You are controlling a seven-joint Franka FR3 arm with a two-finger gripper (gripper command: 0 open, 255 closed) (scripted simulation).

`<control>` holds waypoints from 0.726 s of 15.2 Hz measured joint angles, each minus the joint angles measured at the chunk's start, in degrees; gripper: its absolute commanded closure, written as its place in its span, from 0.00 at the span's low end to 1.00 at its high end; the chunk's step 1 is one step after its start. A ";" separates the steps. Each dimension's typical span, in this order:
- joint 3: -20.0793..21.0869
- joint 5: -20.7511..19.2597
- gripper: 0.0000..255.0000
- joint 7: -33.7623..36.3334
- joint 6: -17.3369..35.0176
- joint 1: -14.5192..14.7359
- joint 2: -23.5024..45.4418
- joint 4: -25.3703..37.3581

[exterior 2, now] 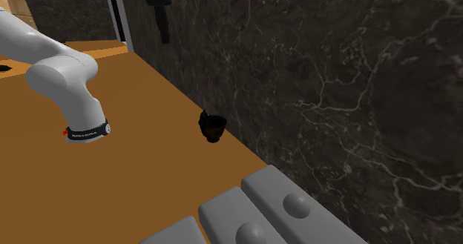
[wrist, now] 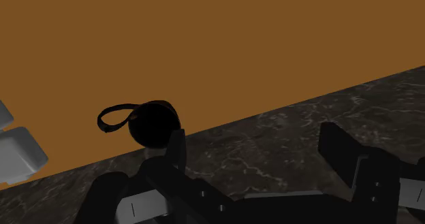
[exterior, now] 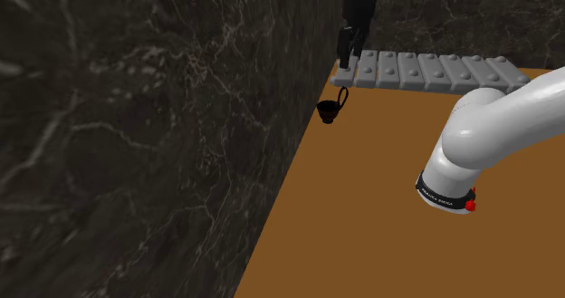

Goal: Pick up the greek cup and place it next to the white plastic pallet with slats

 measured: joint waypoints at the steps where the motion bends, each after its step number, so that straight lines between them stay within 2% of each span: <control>1: 0.00 0.00 0.00 0.00 0.00 0.00 0.00 0.00; 4: 0.91 -1.28 0.00 0.89 4.14 -0.43 1.52 -2.45; 11: 3.10 -7.10 0.00 4.32 19.81 -2.99 9.44 -9.48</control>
